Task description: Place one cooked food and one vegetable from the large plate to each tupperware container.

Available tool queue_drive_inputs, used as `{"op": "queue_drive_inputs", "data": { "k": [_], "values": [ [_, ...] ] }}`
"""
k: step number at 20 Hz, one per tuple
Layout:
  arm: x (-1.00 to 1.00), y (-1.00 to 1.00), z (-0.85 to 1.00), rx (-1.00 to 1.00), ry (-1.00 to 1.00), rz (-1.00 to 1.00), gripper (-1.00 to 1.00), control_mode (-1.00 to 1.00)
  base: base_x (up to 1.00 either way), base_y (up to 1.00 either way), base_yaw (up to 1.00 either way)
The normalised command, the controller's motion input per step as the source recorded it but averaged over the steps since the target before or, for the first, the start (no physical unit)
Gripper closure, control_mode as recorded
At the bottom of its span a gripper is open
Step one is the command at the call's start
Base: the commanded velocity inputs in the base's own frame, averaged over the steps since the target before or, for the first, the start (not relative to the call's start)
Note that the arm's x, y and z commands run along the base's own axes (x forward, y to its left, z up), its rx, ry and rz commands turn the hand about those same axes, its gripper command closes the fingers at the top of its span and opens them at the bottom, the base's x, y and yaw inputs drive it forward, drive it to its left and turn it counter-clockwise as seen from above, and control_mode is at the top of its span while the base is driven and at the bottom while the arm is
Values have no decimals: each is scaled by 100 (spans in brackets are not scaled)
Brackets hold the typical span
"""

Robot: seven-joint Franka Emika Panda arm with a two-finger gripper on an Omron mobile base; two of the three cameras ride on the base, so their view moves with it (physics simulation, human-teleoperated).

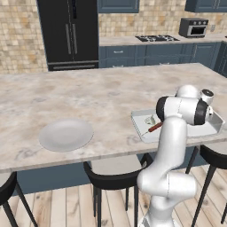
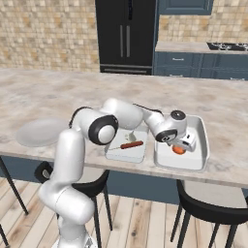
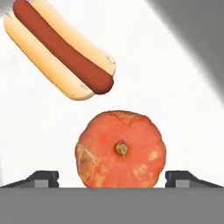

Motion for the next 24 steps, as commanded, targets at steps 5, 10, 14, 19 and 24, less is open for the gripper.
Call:
{"op": "queue_drive_inputs", "data": {
  "k": [5,10,14,19,24],
  "values": [
    [-14,8,47,-4,-6,-2,-100,-100,0,0,0],
    [-55,33,95,-2,-16,-2,-100,-100,0,0,0],
    [-63,71,99,0,-16,0,-100,-100,0,0,0],
    [-48,99,94,-1,-10,0,-100,-100,0,0,0],
    [-53,100,97,-4,-6,0,-100,-100,0,0,0]
  ]
}}
